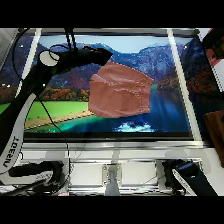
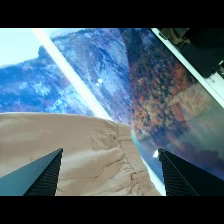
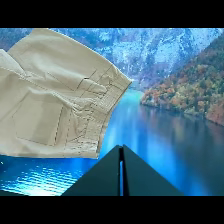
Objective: Fold the clothes and pants, and hang the long-sleeved shirts on hangers.
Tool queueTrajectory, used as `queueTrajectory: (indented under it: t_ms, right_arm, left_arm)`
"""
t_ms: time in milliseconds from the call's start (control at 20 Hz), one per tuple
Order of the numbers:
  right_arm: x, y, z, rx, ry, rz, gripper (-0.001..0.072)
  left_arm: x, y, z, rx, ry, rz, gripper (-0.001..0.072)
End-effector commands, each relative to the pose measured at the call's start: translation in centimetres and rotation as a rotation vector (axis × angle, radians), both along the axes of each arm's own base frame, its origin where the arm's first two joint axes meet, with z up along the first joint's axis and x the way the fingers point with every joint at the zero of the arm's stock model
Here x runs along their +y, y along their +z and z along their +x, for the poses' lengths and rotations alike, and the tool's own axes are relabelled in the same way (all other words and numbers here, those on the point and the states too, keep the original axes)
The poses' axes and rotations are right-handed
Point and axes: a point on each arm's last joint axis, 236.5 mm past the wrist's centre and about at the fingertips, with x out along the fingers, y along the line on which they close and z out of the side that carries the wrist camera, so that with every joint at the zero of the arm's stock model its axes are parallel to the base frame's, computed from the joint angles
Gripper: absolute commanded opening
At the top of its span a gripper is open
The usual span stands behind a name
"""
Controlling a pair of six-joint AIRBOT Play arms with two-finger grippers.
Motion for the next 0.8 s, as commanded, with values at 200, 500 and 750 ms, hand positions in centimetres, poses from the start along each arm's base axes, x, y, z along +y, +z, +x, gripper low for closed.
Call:
queueTrajectory:
  t_ms: [200, 500, 750]
  right_arm:
    - [0.0, 0.0, -0.02, 0.0, 0.0, 0.0, 0.002]
    - [0.07, 0.27, 0.15, -0.013, 0.002, 0.002, 0.002]
    - [0.19, 0.9, 0.52, -0.044, 0.005, 0.007, 0.002]
  left_arm:
    - [0.03, -0.01, 0.04, 0.0, 0.001, 0.0, 0.0677]
    - [0.03, -0.01, 0.04, 0.0, 0.001, 0.0, 0.0676]
    - [-0.29, 0.24, -0.25, 0.026, -0.005, -0.033, 0.0677]
